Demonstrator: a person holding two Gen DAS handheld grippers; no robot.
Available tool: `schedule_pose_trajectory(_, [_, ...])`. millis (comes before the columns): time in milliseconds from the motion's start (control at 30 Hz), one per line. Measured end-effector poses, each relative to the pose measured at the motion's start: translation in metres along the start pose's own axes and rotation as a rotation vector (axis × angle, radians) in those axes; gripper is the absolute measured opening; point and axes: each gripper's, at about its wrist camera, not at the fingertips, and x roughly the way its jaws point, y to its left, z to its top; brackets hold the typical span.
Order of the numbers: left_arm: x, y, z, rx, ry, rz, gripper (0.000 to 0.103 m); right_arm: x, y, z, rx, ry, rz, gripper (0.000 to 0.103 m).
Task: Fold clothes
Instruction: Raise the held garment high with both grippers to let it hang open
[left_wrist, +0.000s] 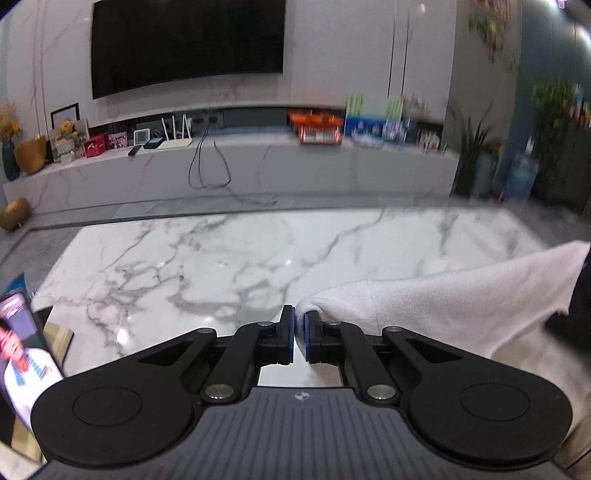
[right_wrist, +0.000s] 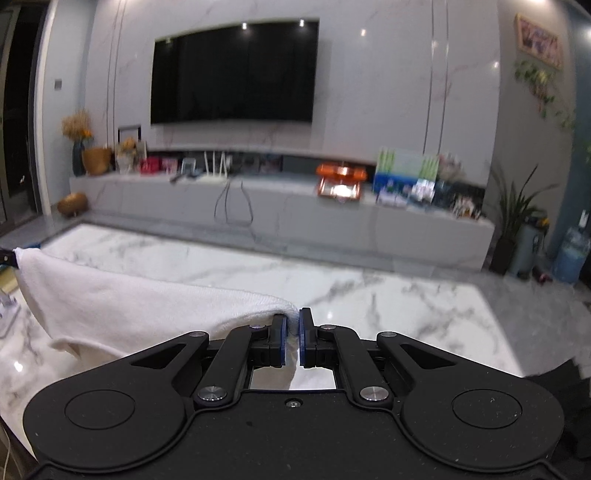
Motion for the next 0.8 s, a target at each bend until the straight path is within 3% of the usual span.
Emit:
schedule_pose_trajectory(233, [0.078, -0.002, -0.001, 0.043, 0.159, 0.035, 0.005, 0.081, -0.013, 0.001, 0.031, 0.146, -0.002, 0.004])
schedule_pose_trajectory(367, [0.096, -0.003, -0.019, 0.080, 0.200, 0.029, 0.008, 0.117, -0.009, -0.015, 0.012, 0.214, 0.025, 0.005])
schedule_pose_trajectory(433, [0.096, -0.006, -0.024, 0.122, 0.203, 0.024, 0.014, 0.121, -0.007, -0.021, -0.013, 0.216, 0.047, 0.007])
schedule_pose_trajectory(500, [0.093, -0.013, -0.026, 0.189, 0.184, 0.042, 0.021, 0.123, -0.002, -0.028, -0.076, 0.217, 0.055, 0.013])
schedule_pose_trajectory(567, [0.082, -0.028, -0.025, 0.327, 0.127, 0.075, 0.035, 0.123, 0.003, -0.028, -0.120, 0.212, 0.052, 0.019])
schedule_pose_trajectory(633, [0.071, -0.044, -0.032, 0.459, 0.072, 0.096, 0.043, 0.120, 0.009, -0.027, -0.204, 0.172, 0.054, 0.037])
schedule_pose_trajectory(700, [0.063, -0.058, -0.040, 0.561, 0.036, 0.089, 0.047, 0.116, 0.012, -0.029, -0.267, 0.147, 0.060, 0.048])
schedule_pose_trajectory(800, [0.056, -0.076, -0.050, 0.677, 0.012, 0.056, 0.050, 0.107, 0.018, -0.035, -0.410, 0.101, 0.081, 0.048])
